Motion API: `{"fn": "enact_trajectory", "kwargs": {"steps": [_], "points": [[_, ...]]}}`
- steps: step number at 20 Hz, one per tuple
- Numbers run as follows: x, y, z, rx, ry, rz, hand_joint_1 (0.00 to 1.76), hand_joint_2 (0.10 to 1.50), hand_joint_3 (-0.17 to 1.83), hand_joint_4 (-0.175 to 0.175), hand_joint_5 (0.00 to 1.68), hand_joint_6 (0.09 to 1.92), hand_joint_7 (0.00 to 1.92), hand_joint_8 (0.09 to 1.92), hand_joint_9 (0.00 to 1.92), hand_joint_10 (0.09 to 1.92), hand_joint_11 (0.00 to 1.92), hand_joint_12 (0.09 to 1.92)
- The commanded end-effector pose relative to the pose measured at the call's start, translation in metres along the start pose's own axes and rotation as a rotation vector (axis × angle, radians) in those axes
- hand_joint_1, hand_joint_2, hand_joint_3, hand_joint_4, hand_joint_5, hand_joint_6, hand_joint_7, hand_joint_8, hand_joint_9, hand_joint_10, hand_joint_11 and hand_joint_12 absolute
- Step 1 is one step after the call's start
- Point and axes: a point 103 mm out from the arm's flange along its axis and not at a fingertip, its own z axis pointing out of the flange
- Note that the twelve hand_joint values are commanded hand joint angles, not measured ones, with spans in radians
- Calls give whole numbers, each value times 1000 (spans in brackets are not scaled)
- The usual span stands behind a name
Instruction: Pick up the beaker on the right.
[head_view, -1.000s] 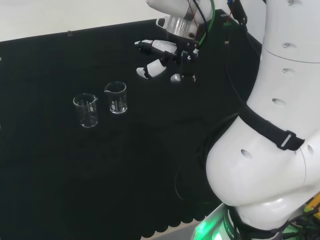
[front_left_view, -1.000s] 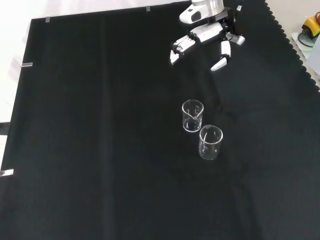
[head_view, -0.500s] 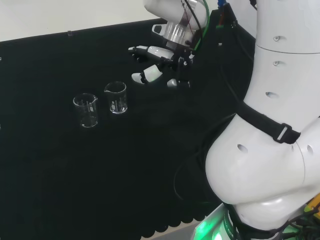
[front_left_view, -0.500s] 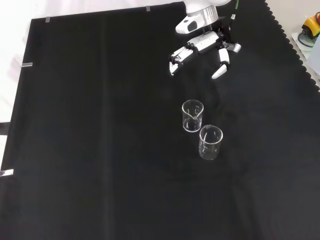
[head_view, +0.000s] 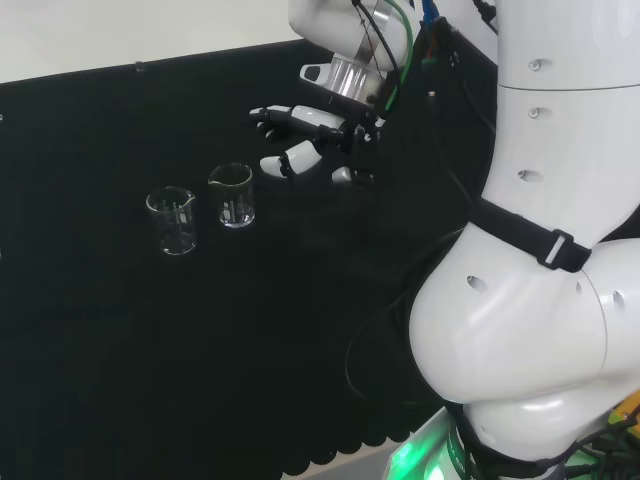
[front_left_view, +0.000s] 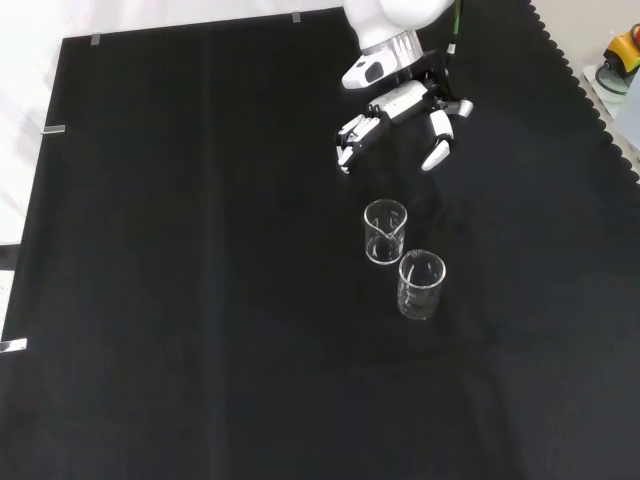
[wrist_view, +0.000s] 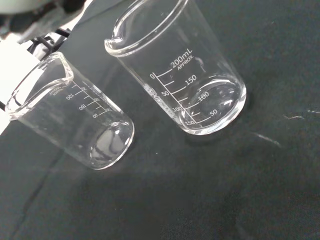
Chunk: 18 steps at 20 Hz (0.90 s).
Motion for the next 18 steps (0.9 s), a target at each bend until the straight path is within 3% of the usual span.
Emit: {"fn": "enact_trajectory", "kwargs": {"steps": [1, 6, 12, 18], "points": [[-8, 8, 13, 33, 79, -50, 748, 373, 1074, -49, 198, 87, 183, 565, 319, 623, 0, 1154], [-16, 12, 22, 38, 150, -63, 760, 361, 1075, -52, 188, 87, 182, 567, 329, 624, 0, 1194], [-22, 17, 32, 13, 286, -68, 783, 338, 1078, -52, 182, 87, 166, 580, 342, 638, 0, 1244], [-20, 19, 40, 9, 305, -90, 837, 319, 1094, -52, 169, 87, 133, 611, 322, 675, 0, 1278]]}}
